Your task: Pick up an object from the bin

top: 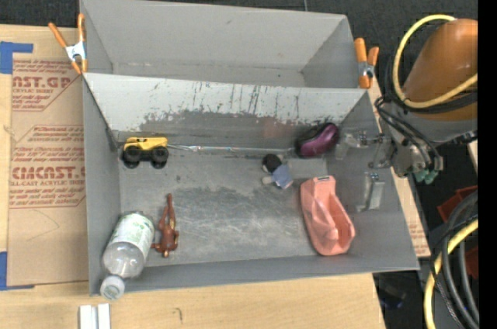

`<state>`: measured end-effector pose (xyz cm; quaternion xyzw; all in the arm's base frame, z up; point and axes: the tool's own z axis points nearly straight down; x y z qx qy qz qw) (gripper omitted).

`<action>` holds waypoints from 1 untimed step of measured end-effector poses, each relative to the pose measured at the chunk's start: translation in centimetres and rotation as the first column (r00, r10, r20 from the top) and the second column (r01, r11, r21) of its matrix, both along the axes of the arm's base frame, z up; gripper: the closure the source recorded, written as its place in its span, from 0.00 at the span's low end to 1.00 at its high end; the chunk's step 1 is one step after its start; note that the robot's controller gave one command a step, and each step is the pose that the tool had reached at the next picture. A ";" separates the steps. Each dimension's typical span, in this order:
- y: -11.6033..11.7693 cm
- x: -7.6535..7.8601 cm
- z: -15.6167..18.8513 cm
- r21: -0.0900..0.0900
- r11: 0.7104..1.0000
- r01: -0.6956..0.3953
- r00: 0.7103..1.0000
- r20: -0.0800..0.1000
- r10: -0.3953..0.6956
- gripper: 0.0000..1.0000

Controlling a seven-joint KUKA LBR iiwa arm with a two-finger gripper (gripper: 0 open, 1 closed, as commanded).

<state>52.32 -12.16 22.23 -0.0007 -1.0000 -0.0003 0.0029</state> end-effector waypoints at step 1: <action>0.1 0.2 0.4 -0.001 1.000 -0.002 1.000 0.008 0.002 0.00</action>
Offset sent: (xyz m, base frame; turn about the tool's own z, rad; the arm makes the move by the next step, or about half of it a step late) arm 0.0321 0.1066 -0.1523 0.0418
